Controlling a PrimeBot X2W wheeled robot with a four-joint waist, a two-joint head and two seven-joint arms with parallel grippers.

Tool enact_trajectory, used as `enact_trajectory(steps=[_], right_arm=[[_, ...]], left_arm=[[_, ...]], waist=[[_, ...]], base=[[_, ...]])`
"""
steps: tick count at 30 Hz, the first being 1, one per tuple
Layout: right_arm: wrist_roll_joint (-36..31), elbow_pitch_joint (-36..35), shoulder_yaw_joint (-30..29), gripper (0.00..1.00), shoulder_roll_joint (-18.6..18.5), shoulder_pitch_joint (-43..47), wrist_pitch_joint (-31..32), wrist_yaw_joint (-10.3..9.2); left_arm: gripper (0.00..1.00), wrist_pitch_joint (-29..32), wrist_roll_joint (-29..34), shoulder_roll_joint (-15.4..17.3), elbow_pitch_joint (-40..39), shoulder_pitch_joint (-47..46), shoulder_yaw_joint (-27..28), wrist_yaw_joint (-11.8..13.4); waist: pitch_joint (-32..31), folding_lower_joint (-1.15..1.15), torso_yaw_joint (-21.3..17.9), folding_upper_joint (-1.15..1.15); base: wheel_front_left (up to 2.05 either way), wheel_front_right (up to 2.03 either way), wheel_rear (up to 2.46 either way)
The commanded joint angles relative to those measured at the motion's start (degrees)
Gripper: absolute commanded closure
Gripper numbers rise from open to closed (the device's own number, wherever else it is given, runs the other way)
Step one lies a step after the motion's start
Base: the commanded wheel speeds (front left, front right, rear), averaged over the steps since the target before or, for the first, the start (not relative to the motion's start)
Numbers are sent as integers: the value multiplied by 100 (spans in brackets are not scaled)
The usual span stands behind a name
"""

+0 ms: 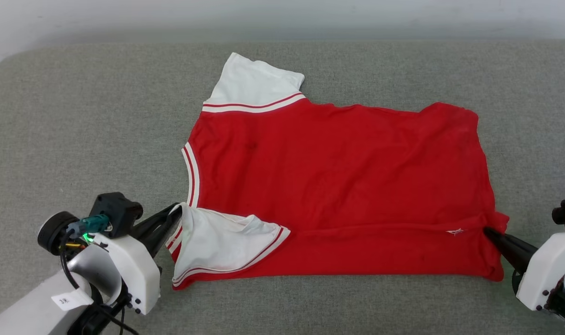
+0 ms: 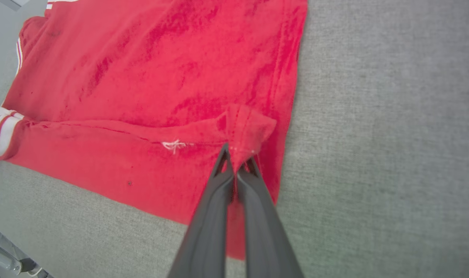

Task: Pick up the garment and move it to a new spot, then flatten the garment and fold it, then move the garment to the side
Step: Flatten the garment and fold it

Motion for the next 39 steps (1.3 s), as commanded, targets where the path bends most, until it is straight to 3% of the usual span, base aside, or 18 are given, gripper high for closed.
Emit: enact_trajectory(steps=[1,13,14,15,16,20,28,39], right_arm=[[-43,26,4,100,39,-100,25,-5],[-303,350,96,100,243,-393,189,-5],[-335,383,91,65,250,-402,182,-5],[-376,430,65,0,264,-417,149,-5],[-407,477,58,0,292,-424,138,-5],[-536,564,48,0,326,-454,63,-5],[-1002,372,30,0,262,-193,-141,-5],[-1982,-434,-692,0,715,567,701,-5]], left_arm=[[100,-2,31,-53,93,-108,-3,-35],[100,-73,66,-533,1275,-553,-165,-383],[97,-112,78,-574,1361,-568,-162,-365],[35,-163,122,-610,1444,-590,-170,-347],[0,-201,149,-652,1533,-592,-181,-329],[0,-411,142,-870,1794,-572,-136,-198],[0,-745,-125,-1009,1912,-182,90,173],[0,-704,-906,-917,788,969,480,988]], waist=[[71,-1,-23,0],[182,-1,-45,0],[171,-1,-45,0],[157,-1,-44,0],[139,-1,-47,0],[27,-1,-40,0],[-411,-1,-1,0],[-782,-1,43,0]], base=[[0,0,0],[0,0,0],[0,0,0],[0,0,0],[0,0,0],[0,0,0],[0,0,0],[0,0,0]])
